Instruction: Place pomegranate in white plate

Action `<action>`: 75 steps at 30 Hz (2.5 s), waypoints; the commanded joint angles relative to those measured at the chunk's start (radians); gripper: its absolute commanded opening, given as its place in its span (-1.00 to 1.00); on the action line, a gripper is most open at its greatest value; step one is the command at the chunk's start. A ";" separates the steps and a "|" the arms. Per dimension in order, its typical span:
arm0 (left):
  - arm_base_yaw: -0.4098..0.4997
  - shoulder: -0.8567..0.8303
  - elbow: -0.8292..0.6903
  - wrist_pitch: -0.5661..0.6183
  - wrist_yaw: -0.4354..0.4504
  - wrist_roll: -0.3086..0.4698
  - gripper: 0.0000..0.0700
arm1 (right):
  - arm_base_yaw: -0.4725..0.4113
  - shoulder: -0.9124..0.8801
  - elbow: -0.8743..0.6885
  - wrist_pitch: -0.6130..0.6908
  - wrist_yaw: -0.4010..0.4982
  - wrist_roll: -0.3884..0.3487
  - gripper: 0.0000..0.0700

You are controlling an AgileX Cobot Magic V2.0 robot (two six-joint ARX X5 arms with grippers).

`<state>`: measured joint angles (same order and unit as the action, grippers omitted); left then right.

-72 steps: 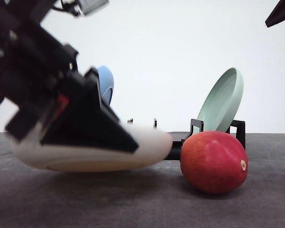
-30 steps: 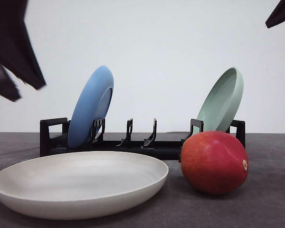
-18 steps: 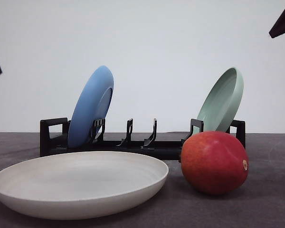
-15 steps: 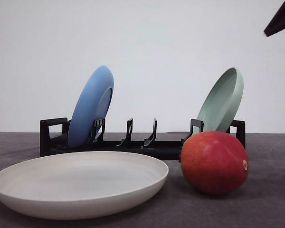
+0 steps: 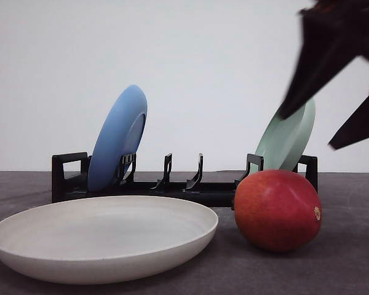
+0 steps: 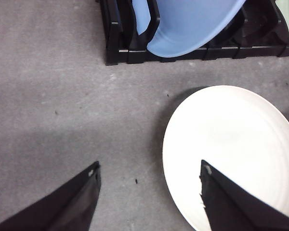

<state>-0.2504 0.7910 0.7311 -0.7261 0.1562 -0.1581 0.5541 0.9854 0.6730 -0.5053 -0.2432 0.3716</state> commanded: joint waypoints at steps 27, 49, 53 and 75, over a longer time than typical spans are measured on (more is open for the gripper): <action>0.000 0.006 0.014 0.016 -0.003 0.039 0.12 | 0.085 0.361 0.061 0.127 0.033 -0.039 0.23; 0.000 0.006 0.014 0.018 -0.003 0.032 0.12 | 0.316 0.586 0.390 0.145 0.032 -0.108 0.23; 0.000 0.006 0.014 0.029 -0.003 0.031 0.12 | 0.341 0.649 0.390 0.195 0.032 -0.094 0.23; 0.000 0.006 0.014 0.063 -0.002 0.010 0.12 | 0.365 0.553 0.374 0.163 0.161 -0.206 0.61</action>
<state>-0.2504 0.7910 0.7311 -0.6695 0.1558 -0.1467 0.9048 1.5523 1.0384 -0.3505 -0.0947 0.2164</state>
